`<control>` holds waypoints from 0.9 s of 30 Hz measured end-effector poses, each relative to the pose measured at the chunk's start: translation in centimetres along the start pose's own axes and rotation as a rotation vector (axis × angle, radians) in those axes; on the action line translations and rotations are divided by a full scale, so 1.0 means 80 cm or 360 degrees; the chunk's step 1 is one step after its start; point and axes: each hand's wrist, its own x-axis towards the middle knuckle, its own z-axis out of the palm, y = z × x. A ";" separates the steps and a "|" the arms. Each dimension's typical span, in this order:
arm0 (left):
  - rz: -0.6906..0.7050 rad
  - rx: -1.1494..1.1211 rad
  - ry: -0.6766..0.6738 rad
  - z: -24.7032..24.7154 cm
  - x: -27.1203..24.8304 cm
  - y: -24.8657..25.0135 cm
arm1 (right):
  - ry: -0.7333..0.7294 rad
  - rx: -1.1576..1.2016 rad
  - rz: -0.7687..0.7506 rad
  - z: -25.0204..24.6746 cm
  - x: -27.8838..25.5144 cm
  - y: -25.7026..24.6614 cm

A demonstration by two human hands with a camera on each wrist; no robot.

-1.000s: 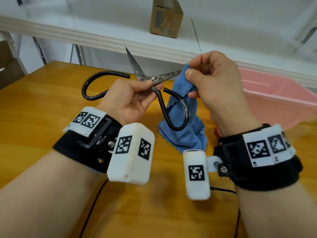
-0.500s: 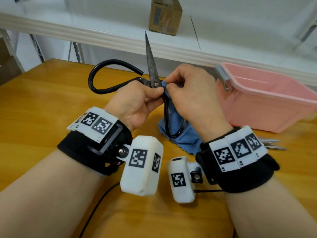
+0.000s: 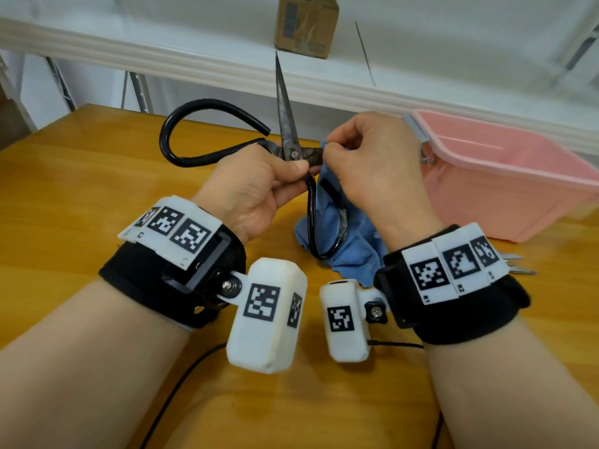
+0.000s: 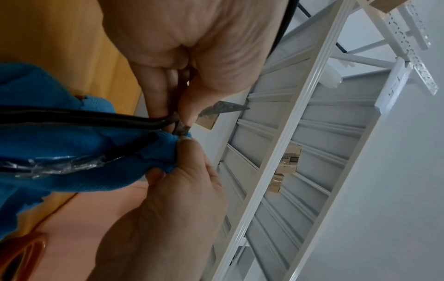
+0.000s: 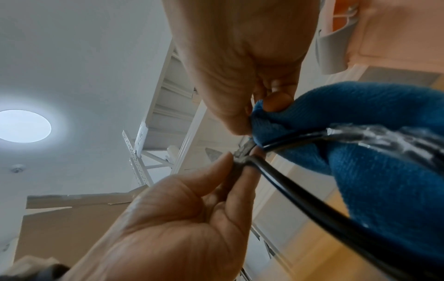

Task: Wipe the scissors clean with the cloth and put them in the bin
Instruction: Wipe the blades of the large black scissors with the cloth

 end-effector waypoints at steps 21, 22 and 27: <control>0.0052 -0.0092 -0.0061 -0.006 -0.003 0.012 | -0.0027 0.0451 0.0069 0.000 0.011 0.009; 0.0052 -0.0115 -0.0053 -0.007 -0.003 0.014 | -0.0023 0.0580 0.0117 -0.001 0.012 0.010; 0.0028 -0.0220 -0.0003 -0.014 0.002 0.019 | 0.0061 0.0884 0.0168 -0.017 0.017 0.011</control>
